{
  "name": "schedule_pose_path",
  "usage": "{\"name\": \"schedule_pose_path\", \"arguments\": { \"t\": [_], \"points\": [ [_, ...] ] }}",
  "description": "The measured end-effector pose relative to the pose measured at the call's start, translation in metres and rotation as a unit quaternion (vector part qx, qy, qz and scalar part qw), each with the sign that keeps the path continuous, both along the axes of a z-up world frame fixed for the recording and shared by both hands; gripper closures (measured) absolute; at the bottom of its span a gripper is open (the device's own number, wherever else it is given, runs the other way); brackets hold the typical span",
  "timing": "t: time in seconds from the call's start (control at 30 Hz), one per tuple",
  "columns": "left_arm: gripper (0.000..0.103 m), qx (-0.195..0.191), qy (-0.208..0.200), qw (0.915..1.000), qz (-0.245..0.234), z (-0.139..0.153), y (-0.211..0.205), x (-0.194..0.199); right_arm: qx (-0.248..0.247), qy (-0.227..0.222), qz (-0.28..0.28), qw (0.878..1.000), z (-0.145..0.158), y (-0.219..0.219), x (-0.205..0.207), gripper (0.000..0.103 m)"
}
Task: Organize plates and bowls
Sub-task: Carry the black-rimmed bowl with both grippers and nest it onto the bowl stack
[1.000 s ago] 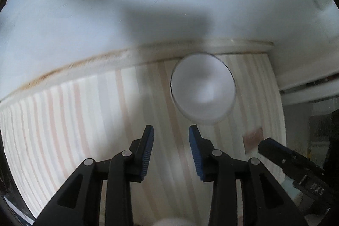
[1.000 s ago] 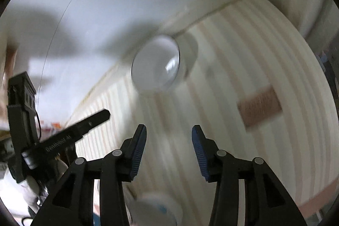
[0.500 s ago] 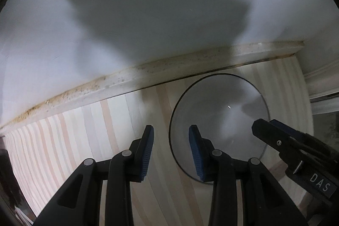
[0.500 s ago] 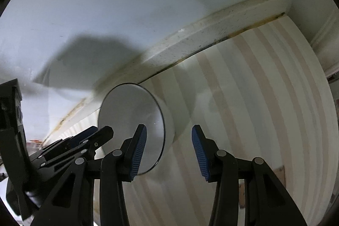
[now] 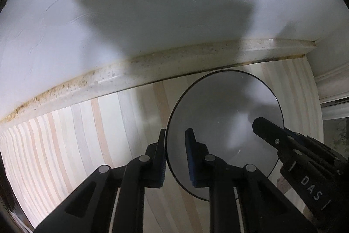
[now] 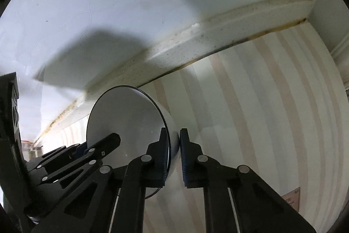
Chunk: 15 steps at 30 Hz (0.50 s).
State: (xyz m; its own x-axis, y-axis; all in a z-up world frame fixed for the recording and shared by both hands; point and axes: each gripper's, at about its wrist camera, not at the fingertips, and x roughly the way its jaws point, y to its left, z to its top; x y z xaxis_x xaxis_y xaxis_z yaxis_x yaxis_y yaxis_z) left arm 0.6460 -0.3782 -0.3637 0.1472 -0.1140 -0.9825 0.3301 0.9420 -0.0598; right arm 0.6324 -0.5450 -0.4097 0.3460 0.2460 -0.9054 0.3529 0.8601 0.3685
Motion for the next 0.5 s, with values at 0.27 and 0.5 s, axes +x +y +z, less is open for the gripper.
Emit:
{"name": "schedule_pose_path", "arguments": {
  "t": [0.27, 0.5],
  "points": [
    [0.089, -0.005, -0.008, 0.9999, -0.008, 0.019, 0.008, -0.015, 0.006, 0.008, -0.001, 1.000, 0.004, 0.005, -0.015, 0.094],
    [0.089, -0.019, -0.020, 0.9994, -0.018, 0.050, 0.023, -0.034, 0.000, 0.000, 0.005, 1.000, 0.027, 0.014, -0.041, 0.094]
  ]
}}
